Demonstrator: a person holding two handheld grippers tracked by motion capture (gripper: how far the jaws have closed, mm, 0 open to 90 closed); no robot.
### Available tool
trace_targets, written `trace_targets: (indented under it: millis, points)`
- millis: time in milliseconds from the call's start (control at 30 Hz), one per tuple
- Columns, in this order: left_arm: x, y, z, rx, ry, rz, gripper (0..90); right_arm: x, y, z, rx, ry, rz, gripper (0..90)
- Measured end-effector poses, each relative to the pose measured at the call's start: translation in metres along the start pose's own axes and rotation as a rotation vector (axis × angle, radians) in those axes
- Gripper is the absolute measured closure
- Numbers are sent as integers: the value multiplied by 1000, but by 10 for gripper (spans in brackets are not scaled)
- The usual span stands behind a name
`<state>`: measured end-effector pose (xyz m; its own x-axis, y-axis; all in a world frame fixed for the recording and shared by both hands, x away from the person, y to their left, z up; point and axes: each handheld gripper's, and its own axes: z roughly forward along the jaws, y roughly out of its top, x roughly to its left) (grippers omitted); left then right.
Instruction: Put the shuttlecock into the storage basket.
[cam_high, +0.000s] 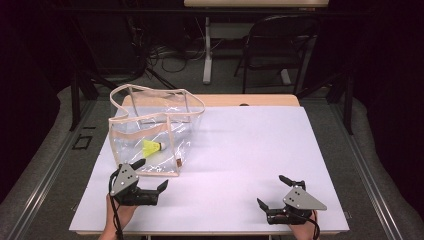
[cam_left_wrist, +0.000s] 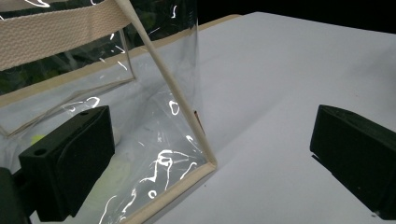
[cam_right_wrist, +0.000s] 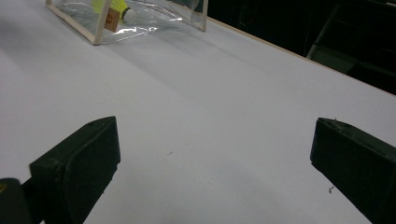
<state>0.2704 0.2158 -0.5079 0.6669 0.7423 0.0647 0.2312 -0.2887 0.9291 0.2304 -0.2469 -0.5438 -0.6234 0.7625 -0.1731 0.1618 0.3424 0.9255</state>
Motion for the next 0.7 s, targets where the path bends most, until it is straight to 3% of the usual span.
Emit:
trace_targets:
  millis: [700]
  points:
    - [-7, -21, -6, -1, -15, 3, 0, 1, 1, -1, -7, 2, -7, 10]
